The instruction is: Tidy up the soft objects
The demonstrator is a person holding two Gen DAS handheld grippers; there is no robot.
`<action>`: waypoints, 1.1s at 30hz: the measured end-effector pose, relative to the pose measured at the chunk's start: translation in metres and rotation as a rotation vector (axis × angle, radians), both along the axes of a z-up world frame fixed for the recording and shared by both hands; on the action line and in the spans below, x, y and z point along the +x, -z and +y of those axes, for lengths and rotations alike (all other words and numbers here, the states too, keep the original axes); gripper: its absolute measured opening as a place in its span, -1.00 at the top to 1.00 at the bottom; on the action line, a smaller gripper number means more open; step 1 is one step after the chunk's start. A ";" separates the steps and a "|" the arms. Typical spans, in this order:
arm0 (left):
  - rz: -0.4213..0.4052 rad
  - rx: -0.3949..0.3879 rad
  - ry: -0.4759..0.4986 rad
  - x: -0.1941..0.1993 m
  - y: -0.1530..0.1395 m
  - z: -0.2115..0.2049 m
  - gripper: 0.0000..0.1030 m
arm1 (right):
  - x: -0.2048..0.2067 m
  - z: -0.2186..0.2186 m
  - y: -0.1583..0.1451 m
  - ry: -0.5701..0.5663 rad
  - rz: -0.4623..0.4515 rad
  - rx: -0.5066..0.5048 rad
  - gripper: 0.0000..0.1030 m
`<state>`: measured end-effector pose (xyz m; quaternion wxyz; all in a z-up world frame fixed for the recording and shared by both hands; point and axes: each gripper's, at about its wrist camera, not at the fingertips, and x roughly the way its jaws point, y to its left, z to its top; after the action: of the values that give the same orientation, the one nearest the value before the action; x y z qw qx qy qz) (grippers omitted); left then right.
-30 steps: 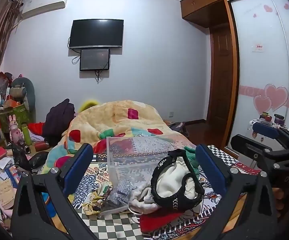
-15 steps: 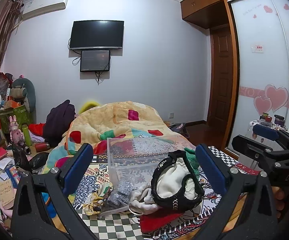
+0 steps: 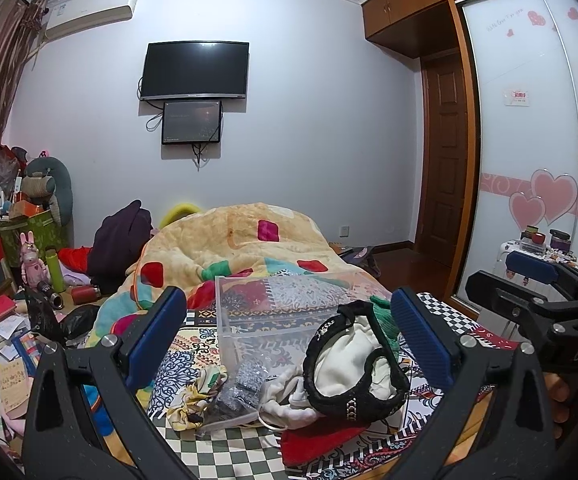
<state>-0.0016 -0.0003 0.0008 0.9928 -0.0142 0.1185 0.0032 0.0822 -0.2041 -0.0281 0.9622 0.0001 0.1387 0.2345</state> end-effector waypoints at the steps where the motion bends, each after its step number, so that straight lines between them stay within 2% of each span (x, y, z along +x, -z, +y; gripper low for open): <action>1: -0.001 0.001 -0.001 0.000 0.000 0.000 -1.00 | 0.000 0.000 0.000 0.000 0.001 0.000 -1.00; 33: -0.010 0.009 -0.001 -0.003 0.000 -0.001 -1.00 | 0.000 -0.006 -0.002 0.002 -0.003 0.024 -1.00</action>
<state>-0.0042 -0.0009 0.0009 0.9935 -0.0096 0.1136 0.0044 0.0823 -0.2098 -0.0262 0.9625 0.0113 0.1347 0.2350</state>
